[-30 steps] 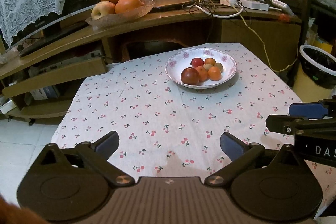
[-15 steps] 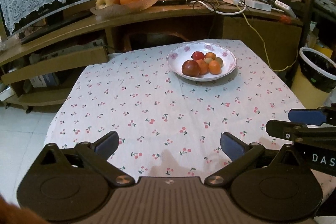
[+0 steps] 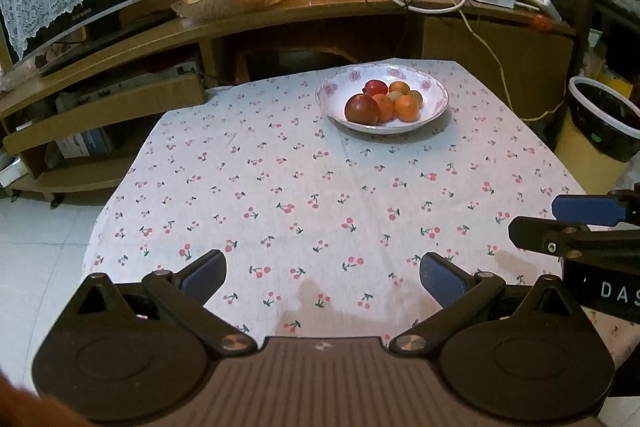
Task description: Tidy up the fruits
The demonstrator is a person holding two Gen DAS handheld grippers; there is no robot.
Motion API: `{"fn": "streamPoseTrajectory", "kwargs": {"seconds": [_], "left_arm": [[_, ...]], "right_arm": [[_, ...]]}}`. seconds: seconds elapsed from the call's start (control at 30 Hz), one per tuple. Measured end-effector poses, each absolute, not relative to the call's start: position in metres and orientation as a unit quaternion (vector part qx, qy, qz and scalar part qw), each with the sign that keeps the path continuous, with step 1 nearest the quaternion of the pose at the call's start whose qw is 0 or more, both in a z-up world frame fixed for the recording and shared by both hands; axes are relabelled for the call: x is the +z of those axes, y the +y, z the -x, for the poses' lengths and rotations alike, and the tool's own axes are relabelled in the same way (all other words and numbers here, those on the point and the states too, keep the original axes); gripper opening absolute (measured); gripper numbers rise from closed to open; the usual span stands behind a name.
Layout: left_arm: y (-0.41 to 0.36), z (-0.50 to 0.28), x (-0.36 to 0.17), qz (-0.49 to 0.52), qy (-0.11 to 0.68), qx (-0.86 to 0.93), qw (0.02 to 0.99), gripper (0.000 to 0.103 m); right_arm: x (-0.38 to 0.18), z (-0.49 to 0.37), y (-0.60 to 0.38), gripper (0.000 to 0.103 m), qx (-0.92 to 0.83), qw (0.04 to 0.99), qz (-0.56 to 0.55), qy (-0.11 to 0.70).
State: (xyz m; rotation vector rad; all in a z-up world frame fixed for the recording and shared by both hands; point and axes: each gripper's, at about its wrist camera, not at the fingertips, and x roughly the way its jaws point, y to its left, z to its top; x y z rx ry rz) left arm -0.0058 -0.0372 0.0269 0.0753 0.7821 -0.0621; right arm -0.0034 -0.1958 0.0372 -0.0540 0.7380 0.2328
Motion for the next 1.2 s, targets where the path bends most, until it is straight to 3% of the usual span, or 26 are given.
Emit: {"fn": "streamPoseTrajectory", "kwargs": {"seconds": [1.2], "left_arm": [[-0.0341, 0.0143, 0.0207, -0.032, 0.399, -0.027, 0.916, 0.103]], "right_arm": [[0.0304, 0.0132, -0.1878, 0.044, 0.122, 0.919, 0.038, 0.373]]}}
